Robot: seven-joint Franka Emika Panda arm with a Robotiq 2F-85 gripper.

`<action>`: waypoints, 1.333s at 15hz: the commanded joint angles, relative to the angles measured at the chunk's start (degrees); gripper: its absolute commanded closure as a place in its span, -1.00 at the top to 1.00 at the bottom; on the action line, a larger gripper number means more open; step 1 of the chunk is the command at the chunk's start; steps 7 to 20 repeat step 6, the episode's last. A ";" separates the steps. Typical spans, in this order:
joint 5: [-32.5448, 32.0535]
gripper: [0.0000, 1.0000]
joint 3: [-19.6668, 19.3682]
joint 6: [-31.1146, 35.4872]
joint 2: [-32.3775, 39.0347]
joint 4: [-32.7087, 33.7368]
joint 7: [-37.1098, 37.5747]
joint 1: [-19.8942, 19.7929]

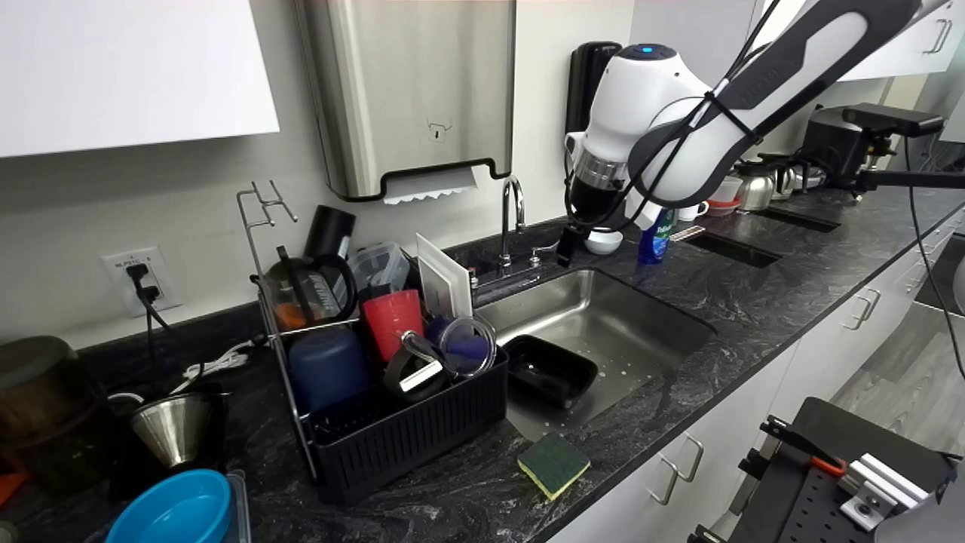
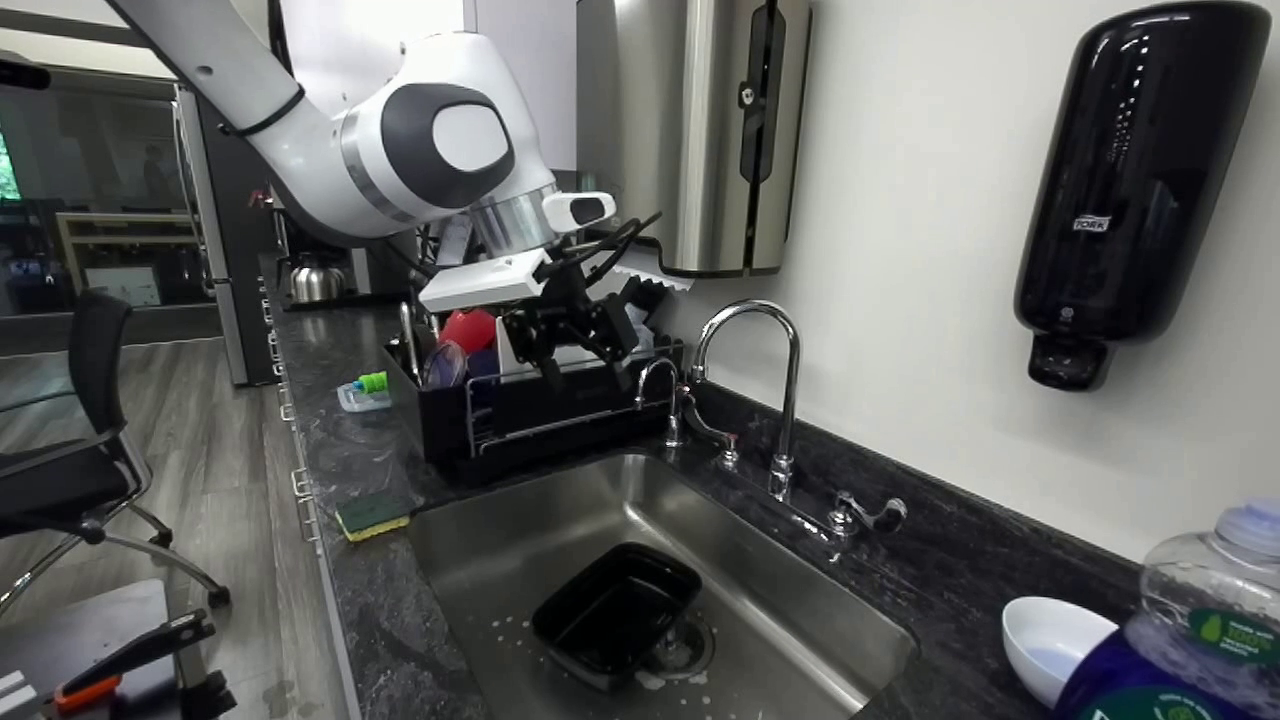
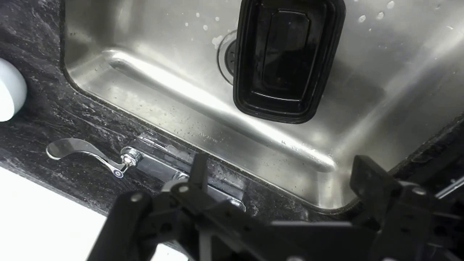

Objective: Take the silver butter knife out of the black lunchbox and put it on the dishrack

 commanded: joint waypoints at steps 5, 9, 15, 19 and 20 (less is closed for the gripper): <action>-0.52 1.00 0.12 -1.18 0.90 0.18 0.01 -0.02; -0.52 1.00 0.13 -1.23 0.90 0.18 0.01 -0.02; -0.52 1.00 0.13 -1.23 0.90 0.18 0.01 -0.02; -0.52 1.00 0.13 -1.23 0.90 0.18 0.01 -0.02; -0.52 1.00 0.13 -1.23 0.90 0.18 0.01 -0.02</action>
